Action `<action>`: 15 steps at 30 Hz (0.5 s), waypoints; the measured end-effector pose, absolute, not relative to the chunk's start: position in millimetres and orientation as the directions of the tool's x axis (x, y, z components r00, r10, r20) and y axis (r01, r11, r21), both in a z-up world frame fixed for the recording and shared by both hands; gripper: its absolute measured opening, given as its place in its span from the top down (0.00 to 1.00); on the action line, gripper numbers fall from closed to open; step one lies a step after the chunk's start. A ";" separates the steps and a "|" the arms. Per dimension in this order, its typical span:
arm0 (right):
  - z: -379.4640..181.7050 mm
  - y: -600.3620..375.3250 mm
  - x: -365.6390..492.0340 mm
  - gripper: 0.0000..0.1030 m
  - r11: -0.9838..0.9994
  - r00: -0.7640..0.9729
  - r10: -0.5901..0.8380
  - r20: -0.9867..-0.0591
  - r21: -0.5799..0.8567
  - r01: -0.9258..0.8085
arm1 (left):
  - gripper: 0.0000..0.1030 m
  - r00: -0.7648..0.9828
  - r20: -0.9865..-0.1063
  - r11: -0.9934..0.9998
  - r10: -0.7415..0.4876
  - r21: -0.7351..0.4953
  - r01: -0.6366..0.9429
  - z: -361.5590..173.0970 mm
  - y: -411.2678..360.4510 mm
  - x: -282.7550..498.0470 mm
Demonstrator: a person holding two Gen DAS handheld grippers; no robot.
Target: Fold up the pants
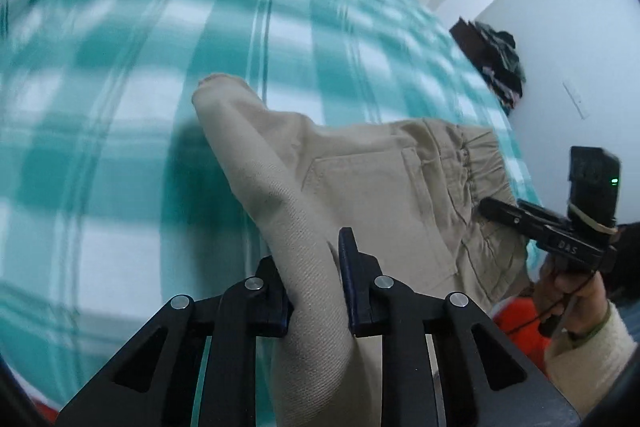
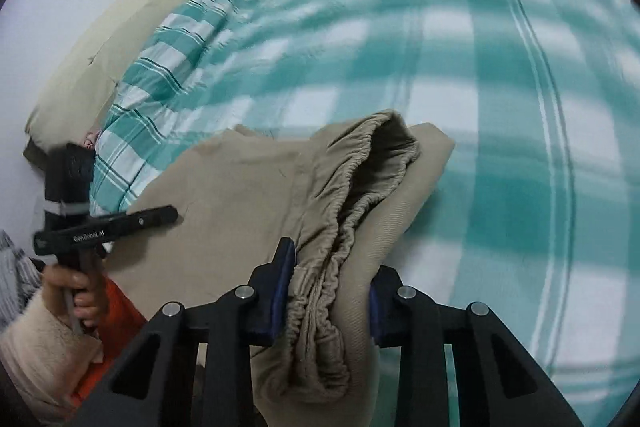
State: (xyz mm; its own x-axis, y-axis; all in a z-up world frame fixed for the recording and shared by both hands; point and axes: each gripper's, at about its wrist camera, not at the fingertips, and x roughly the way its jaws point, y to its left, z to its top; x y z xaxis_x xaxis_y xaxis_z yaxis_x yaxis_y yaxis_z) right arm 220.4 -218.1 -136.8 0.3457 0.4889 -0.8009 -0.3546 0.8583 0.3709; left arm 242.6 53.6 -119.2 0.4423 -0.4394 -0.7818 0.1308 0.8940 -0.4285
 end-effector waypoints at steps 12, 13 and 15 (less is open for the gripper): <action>-101.8 -247.6 352.0 0.19 0.971 0.558 0.205 -0.804 0.096 -0.217 | 0.10 0.650 -0.760 0.989 -0.012 0.087 0.120 -112.9 51.0 273.9; -103.6 -254.9 348.6 0.19 0.979 0.564 0.161 -0.810 0.058 -0.195 | 0.07 0.659 -0.752 0.986 0.006 0.115 0.122 -115.6 49.6 262.0; -110.5 -270.4 329.5 0.18 0.986 0.566 0.117 -0.816 0.025 -0.167 | 0.05 0.680 -0.732 0.978 0.044 0.170 0.119 -118.8 44.5 234.9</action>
